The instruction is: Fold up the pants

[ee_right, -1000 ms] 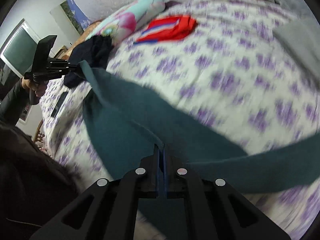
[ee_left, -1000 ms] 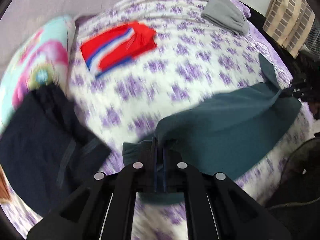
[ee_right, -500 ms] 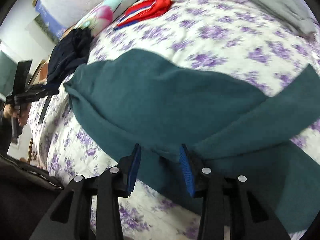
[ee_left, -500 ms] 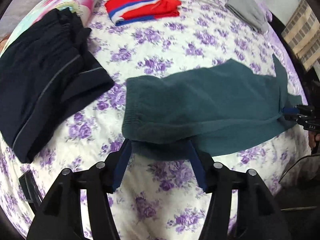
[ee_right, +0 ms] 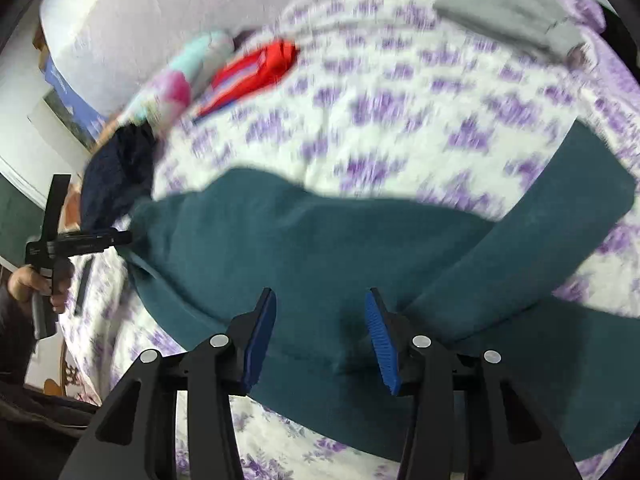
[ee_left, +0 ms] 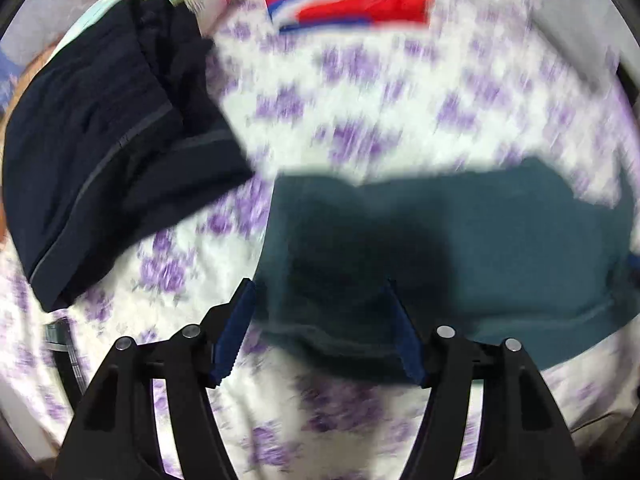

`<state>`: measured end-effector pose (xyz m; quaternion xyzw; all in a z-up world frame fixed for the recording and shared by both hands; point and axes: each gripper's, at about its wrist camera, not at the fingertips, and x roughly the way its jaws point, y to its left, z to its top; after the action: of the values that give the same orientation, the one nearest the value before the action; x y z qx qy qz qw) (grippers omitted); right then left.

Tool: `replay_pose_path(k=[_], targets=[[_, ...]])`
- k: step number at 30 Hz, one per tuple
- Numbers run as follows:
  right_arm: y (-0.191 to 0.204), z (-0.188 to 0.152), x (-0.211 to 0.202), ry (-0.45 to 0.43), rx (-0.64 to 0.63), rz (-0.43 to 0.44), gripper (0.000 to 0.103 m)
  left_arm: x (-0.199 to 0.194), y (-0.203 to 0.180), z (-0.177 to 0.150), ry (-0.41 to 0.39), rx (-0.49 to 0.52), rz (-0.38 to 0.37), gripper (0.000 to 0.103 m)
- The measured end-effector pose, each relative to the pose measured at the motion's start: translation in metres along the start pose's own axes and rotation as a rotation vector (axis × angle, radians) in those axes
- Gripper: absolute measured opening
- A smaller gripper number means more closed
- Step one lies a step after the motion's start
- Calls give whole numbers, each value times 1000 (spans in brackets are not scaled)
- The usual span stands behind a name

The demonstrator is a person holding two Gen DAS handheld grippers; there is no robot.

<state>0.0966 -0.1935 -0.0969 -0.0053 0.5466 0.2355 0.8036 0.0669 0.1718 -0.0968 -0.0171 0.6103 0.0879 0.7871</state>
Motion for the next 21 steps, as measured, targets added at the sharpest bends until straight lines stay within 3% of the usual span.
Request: replay_pose_path(k=[2, 5, 8, 10, 13, 15, 18, 21], targets=[[2, -15, 14, 92, -37, -32, 47, 11, -7, -14, 43, 55, 36, 63], [-8, -18, 2, 119, -32, 5, 49, 16, -15, -34, 84, 133, 38, 63], [-34, 1, -30, 36, 23, -22, 59, 11, -15, -40, 96, 171, 23, 63], [-64, 23, -48, -56, 100, -86, 61, 0, -8, -35, 73, 126, -34, 64], [-114, 60, -59, -163, 279, -296, 65, -22, 1, -22, -11, 39, -105, 70], [-143, 85, -56, -198, 398, -376, 65, -31, 2, -15, -53, 0, -127, 70], [-159, 113, -39, -193, 431, -443, 65, -37, -5, -6, -99, -68, -186, 71], [-164, 138, -10, -134, 415, -527, 64, -29, -29, -3, -63, -91, -259, 71]])
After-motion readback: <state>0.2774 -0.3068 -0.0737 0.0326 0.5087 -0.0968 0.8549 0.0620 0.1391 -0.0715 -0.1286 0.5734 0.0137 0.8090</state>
